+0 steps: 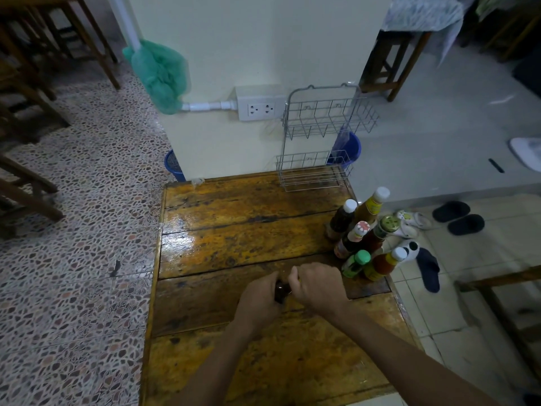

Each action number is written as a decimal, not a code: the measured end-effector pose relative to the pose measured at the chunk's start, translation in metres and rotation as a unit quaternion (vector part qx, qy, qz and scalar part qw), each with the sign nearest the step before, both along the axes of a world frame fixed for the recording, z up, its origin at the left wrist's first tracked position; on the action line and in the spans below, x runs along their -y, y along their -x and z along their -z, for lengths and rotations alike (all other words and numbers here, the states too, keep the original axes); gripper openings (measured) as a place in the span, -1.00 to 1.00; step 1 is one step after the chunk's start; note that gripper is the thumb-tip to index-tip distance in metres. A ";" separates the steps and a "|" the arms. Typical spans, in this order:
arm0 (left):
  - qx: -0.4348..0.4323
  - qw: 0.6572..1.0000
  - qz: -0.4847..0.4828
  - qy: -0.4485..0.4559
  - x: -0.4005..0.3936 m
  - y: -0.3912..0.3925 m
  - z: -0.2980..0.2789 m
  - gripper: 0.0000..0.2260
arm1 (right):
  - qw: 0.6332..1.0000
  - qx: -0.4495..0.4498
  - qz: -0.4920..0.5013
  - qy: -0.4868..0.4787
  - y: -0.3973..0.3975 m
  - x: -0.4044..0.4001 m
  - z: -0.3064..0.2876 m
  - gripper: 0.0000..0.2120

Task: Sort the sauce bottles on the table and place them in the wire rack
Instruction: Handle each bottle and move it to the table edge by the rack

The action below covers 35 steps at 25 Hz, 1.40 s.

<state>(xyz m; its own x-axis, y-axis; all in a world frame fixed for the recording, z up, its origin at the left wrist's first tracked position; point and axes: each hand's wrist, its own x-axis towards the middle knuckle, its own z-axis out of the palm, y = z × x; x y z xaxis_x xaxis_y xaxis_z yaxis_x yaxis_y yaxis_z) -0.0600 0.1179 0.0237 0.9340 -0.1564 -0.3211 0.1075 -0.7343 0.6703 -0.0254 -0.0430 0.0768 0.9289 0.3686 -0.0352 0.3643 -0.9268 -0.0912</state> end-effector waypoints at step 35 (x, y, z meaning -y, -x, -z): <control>0.057 0.965 -0.083 0.242 0.104 -0.167 0.034 -0.82 | 0.965 -0.076 0.169 -0.186 -0.079 0.030 0.004 -0.34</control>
<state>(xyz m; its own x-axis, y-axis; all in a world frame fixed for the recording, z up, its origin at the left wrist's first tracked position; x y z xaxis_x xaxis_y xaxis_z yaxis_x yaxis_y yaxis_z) 0.1071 0.0140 -0.0107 0.9841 -0.1070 -0.1416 0.1019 -0.3122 0.9445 0.0539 -0.0735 0.0732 0.9928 0.0582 -0.1044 0.0023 -0.8829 -0.4696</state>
